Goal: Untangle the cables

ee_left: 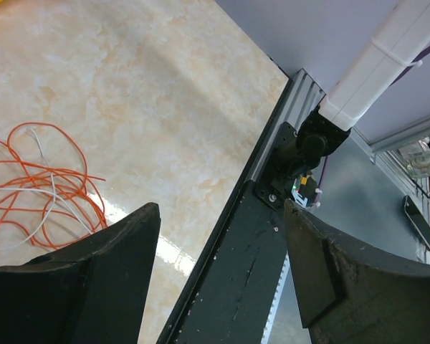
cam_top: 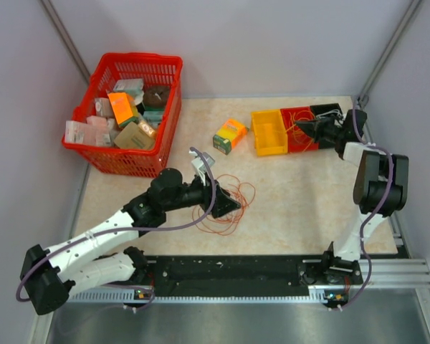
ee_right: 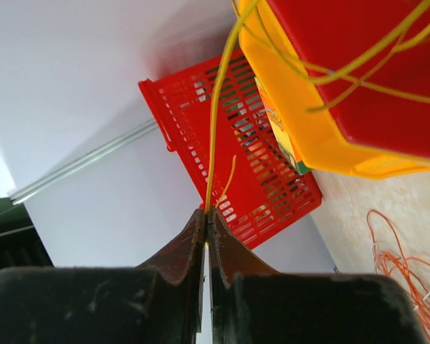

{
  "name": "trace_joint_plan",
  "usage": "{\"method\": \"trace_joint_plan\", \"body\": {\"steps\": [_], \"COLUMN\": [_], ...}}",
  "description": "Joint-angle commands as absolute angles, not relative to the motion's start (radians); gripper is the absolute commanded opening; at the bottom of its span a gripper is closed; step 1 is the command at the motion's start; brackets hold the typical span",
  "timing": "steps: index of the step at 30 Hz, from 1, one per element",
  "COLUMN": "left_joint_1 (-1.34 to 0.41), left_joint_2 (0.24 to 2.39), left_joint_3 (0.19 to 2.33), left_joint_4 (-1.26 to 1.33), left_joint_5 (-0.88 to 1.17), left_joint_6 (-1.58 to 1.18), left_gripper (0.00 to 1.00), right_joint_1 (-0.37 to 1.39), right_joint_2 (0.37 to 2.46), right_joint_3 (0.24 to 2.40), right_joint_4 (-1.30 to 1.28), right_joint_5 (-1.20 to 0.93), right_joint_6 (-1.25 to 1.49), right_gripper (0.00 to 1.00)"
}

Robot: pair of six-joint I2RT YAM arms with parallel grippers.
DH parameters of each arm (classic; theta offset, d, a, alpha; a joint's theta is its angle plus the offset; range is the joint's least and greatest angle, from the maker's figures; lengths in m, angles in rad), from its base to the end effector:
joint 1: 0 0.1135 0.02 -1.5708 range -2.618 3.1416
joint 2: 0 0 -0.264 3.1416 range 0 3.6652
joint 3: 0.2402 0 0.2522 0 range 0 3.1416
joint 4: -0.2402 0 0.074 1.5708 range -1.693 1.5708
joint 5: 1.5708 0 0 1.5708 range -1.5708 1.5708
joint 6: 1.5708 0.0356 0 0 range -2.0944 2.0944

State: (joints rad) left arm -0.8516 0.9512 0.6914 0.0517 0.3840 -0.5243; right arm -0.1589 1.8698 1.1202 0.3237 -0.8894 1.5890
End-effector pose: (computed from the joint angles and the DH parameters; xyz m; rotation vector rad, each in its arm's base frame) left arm 0.1372 -0.1770 0.3014 0.6190 1.8678 -1.2927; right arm 0.4050 -0.0369 0.2030 1.2547 1.9319 1.7228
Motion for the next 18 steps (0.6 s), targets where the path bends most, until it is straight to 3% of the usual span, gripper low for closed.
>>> {"method": "trace_joint_plan", "body": {"steps": [1,6,13,18], "left_joint_1": [-0.851,-0.847,-0.749,-0.680], "left_joint_2": [0.986,1.113,1.495,1.805], "left_joint_3": [0.732,0.953,1.423,1.729], "left_joint_4": [0.101,0.022,-0.093,-0.119], "left_joint_5": [0.388,0.353,0.471,0.526], "left_joint_6": [-0.515,-0.434,-0.364,-0.478], "left_gripper": [0.75,0.82,0.81,0.63], "right_joint_1": [-0.213,-0.222,-0.225,-0.225], "right_joint_2": [1.946,2.009,2.037,2.034], "right_joint_3": [1.193,1.261,1.281,1.259], "right_joint_4": [0.460,0.459,0.431,0.554], "right_joint_5": [-0.988,-1.026,-1.034,-1.043], "right_joint_6": [1.569,1.510,1.434,1.448], "right_gripper": [0.00,0.00,0.00,0.00]}}
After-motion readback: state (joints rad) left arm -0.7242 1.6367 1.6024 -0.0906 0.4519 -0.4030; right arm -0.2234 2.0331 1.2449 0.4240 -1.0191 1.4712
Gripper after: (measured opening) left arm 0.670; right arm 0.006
